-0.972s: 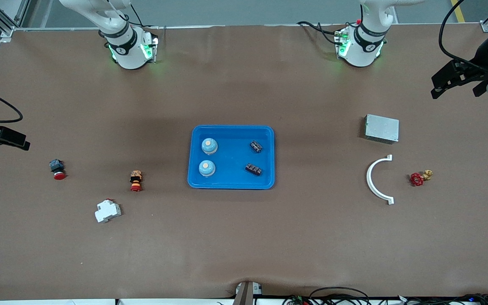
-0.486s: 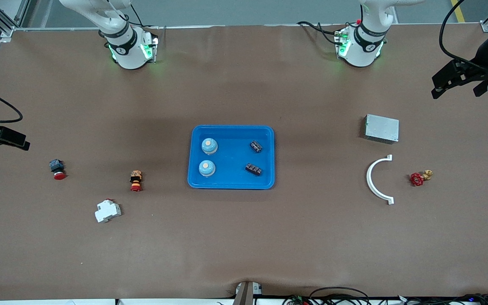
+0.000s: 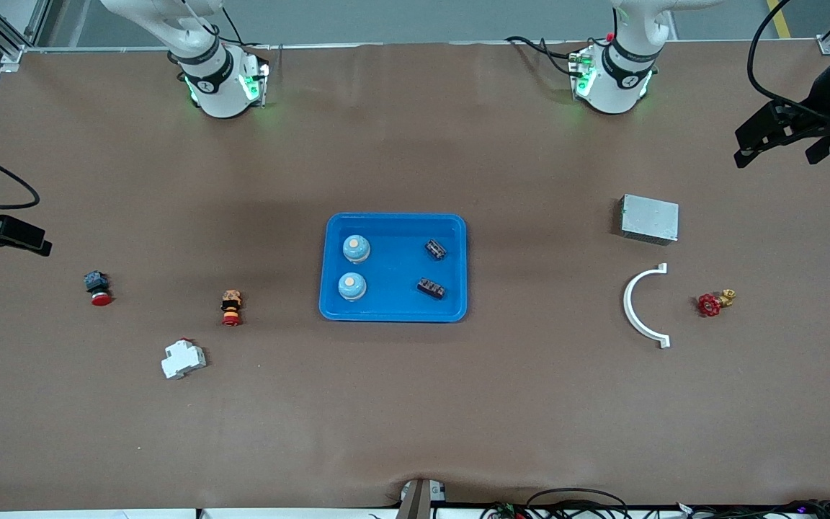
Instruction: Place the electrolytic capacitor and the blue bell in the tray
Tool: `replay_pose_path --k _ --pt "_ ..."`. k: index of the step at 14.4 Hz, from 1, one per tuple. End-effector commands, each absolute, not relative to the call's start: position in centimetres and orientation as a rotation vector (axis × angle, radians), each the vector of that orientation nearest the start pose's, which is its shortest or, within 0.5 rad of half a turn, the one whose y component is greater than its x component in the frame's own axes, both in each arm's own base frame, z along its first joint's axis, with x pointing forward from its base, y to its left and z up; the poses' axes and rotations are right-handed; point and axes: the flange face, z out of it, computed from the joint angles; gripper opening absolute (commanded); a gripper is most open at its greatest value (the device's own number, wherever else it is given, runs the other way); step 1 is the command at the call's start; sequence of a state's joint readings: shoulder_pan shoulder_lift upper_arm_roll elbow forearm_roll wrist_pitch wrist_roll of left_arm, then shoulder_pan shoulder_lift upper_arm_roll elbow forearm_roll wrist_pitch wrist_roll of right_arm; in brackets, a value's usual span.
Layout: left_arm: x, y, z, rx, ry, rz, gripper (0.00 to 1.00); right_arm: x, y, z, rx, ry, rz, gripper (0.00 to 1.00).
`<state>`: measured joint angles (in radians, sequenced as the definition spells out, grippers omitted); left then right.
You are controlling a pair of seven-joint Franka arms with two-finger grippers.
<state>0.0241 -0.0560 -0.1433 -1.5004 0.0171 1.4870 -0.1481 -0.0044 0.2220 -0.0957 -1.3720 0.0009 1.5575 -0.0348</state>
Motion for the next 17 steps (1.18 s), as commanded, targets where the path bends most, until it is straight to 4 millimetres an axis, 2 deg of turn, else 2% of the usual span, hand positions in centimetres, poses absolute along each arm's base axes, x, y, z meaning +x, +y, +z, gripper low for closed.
replay_pose_path --k 1,17 --pt "52.15 -6.09 68.49 -3.132 -0.042 -0.073 1.0 62.17 -5.26 59.0 -3.176 0.107 0.056 1.0" --pt "52.23 -5.81 68.41 -3.136 -0.044 -0.07 1.0 61.97 -5.12 59.09 -3.17 0.104 0.07 1.0"
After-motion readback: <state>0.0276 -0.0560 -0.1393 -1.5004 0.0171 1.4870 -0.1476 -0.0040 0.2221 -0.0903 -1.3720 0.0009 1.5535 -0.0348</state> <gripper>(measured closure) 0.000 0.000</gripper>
